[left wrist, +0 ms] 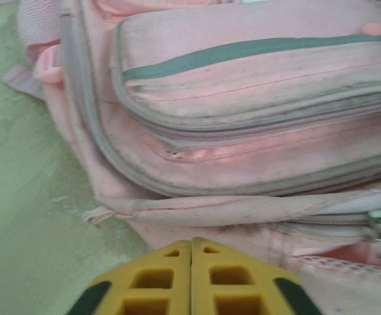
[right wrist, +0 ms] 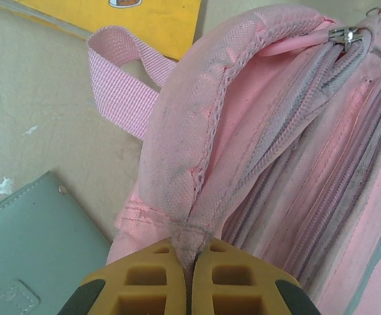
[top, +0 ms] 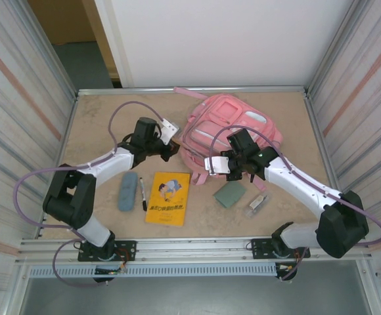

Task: Pack the student bag

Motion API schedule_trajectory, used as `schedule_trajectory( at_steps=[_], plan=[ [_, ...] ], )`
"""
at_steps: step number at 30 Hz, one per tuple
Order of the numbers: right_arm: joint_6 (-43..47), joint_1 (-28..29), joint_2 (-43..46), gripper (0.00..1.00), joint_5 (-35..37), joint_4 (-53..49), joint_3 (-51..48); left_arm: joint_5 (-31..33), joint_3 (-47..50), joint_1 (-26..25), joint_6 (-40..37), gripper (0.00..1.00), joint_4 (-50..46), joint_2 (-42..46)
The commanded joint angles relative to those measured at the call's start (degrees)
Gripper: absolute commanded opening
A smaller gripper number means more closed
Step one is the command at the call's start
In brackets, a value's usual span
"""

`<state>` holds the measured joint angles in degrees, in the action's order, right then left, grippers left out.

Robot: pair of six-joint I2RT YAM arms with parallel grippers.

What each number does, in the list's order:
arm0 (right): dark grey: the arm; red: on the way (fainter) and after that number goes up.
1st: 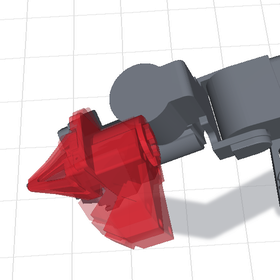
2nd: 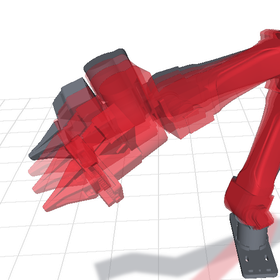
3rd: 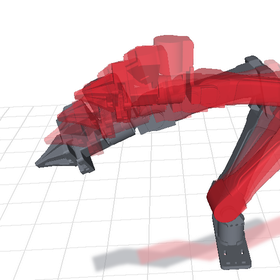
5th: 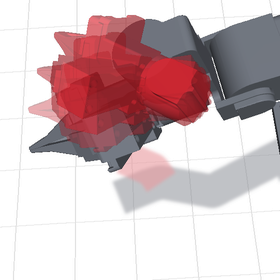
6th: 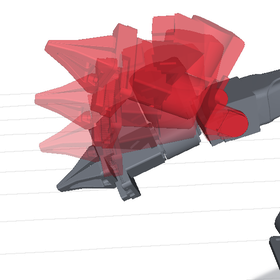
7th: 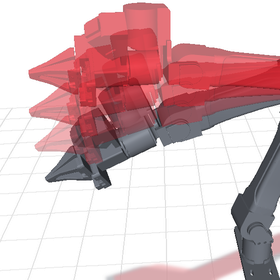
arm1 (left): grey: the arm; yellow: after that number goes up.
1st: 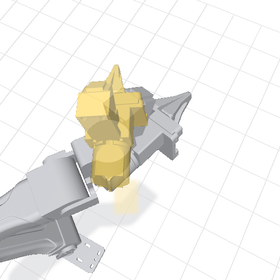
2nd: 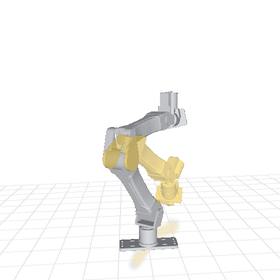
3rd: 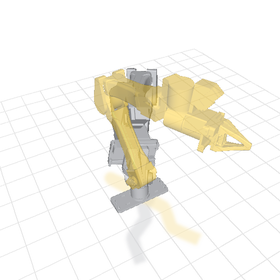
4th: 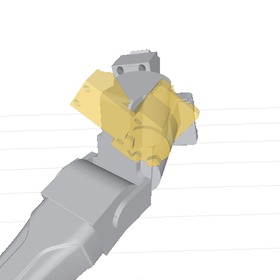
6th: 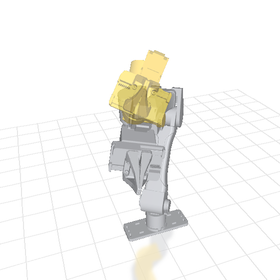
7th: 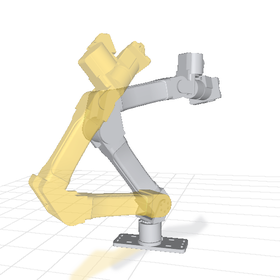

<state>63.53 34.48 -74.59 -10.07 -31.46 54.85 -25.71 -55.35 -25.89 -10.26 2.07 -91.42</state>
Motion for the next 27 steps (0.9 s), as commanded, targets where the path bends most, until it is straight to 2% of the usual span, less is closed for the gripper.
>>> schedule_trajectory(
  at_steps=[1, 4, 7, 13, 17, 25, 27],
  plan=[
    [0.5, 0.1, 2.3, 0.0, 0.4, -0.7, 0.7, -12.6, 0.5, -1.1, 1.7, 0.27, 1.0, 2.7],
    [0.5, -0.2, 2.3, 0.0, 0.1, -0.5, 0.7, -16.2, 2.5, -1.8, 7.9, 0.38, 4.1, 3.9],
    [0.3, -0.2, 2.1, 0.0, -0.3, -1.0, 1.1, -13.3, 3.3, -2.7, 9.2, 0.42, 3.5, 4.3],
    [-0.1, -0.1, 2.1, 0.0, -1.0, -0.7, 1.0, -8.0, 0.6, -5.7, 9.2, 0.42, -1.9, 2.1],
    [-0.6, 0.0, 2.3, 0.0, -1.6, -0.8, 0.9, -6.7, -2.1, -6.6, 11.2, 0.38, -4.2, -1.1],
    [-0.5, 0.5, 2.0, 0.0, -1.8, -0.3, 1.0, 1.0, -3.2, -8.0, 12.6, 0.39, -4.8, -3.5],
    [-0.4, 0.6, 1.9, 0.0, -1.9, -0.3, 1.2, 0.9, -3.4, -8.2, 13.0, 0.39, -3.8, -4.0]
  ],
)
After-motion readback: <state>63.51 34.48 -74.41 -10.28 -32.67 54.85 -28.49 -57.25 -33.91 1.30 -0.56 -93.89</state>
